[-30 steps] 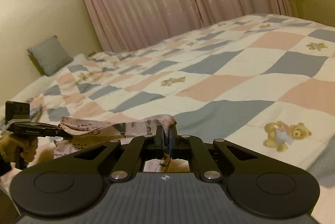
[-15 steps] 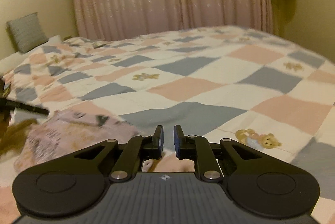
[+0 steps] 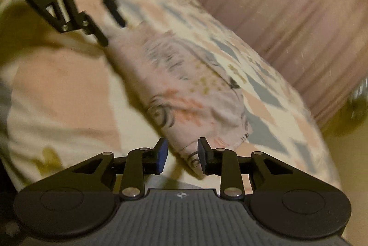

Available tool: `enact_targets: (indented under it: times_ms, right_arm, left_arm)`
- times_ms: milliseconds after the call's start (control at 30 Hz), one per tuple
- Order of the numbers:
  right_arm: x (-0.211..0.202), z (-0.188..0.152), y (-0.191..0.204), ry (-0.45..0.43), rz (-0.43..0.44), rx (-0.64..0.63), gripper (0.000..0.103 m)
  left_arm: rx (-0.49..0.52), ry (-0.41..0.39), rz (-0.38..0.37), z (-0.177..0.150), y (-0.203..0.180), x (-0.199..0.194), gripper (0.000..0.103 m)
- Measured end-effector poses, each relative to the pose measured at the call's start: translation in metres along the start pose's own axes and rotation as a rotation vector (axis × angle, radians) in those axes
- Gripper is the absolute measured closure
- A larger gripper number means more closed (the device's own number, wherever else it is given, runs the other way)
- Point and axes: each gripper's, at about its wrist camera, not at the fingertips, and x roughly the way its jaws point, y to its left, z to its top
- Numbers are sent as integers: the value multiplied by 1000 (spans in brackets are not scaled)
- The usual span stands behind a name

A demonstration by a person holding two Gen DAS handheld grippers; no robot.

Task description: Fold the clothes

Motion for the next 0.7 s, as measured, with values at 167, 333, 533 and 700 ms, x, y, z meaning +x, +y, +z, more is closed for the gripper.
enact_targets:
  times_ms: [167, 333, 533, 700]
  right_arm:
    - [20, 6, 17, 55, -48, -130, 73]
    - [42, 6, 20, 82, -69, -188, 79]
    - [48, -15, 0, 112, -118, -179, 99]
    - [46, -20, 2, 116, -105, -186, 96]
  left_arm:
    - [155, 34, 70, 2, -35, 25, 74]
    - [148, 93, 107, 1, -32, 45, 95]
    - [123, 101, 103, -17, -21, 36, 98]
    - [124, 101, 94, -15, -19, 33, 97]
